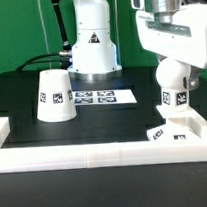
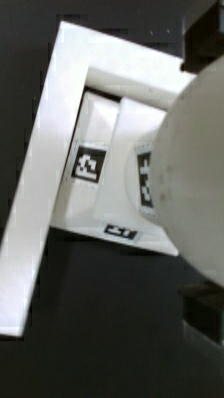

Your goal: Assemble lamp

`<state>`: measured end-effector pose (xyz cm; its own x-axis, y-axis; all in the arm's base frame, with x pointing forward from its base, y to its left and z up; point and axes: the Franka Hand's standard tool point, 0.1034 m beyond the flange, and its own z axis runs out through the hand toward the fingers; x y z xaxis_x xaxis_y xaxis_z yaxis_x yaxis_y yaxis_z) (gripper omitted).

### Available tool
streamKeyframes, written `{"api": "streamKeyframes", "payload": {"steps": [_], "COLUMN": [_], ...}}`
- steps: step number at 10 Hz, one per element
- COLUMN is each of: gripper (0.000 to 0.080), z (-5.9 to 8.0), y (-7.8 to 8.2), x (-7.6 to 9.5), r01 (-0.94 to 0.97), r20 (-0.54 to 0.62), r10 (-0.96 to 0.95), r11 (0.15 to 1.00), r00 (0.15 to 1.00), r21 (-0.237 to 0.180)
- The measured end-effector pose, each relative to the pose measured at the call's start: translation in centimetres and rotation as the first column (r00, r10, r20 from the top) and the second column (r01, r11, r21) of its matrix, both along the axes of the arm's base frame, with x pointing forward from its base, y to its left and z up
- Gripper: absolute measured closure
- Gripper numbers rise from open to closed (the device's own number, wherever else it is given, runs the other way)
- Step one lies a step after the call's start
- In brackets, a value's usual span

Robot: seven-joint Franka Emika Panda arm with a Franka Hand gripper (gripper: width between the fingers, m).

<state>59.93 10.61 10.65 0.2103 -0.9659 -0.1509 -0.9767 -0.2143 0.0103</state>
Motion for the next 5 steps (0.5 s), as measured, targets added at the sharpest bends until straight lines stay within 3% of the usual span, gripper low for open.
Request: {"api": "streamKeyframes", "payload": {"steps": [4, 5], "gripper": [0.0223, 0.0122], "z": [-0.06, -0.05], "y": [0.37, 0.37], "x": [0.12, 0.12], "r01": [0.101, 0.064], "r20": [-0.01, -0.004], "r10": [-0.101, -0.064], "r11": [0.995, 0.998], "r00": [0.995, 0.998], "r21": [0.004, 0.006]}}
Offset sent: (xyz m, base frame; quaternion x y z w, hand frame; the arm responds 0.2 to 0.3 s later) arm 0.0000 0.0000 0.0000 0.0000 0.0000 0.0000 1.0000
